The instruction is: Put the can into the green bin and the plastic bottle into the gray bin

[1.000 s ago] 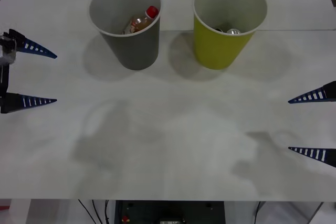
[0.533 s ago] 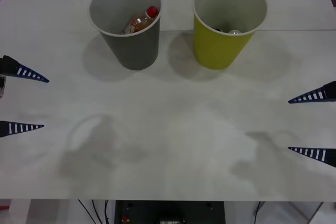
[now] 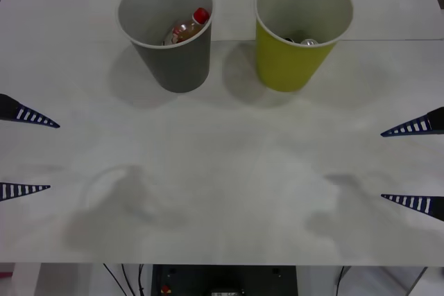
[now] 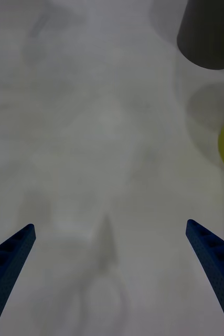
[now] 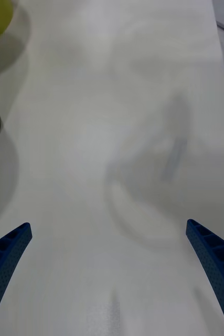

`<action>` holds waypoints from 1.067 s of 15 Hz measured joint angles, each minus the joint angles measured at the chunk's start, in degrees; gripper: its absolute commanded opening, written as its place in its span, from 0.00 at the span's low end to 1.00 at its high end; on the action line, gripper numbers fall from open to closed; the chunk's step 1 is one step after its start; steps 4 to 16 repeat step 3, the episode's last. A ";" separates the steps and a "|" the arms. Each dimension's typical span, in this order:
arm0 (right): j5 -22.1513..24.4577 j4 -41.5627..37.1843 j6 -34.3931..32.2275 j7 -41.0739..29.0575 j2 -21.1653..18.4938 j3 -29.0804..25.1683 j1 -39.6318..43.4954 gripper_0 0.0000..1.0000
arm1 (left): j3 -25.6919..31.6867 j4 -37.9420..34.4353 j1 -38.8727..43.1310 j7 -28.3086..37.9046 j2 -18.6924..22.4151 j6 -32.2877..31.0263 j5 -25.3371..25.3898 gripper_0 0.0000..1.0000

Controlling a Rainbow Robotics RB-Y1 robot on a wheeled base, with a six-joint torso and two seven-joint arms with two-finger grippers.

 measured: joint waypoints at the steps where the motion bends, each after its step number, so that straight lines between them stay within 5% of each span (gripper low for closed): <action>1: 0.00 0.00 0.00 0.00 0.00 0.00 0.00 1.00 | 0.00 0.00 0.03 -0.11 0.00 0.00 0.05 1.00; 16: 0.00 0.00 0.00 0.00 0.00 0.00 0.00 1.00 | -0.04 -0.10 0.03 -0.15 0.04 0.12 0.43 1.00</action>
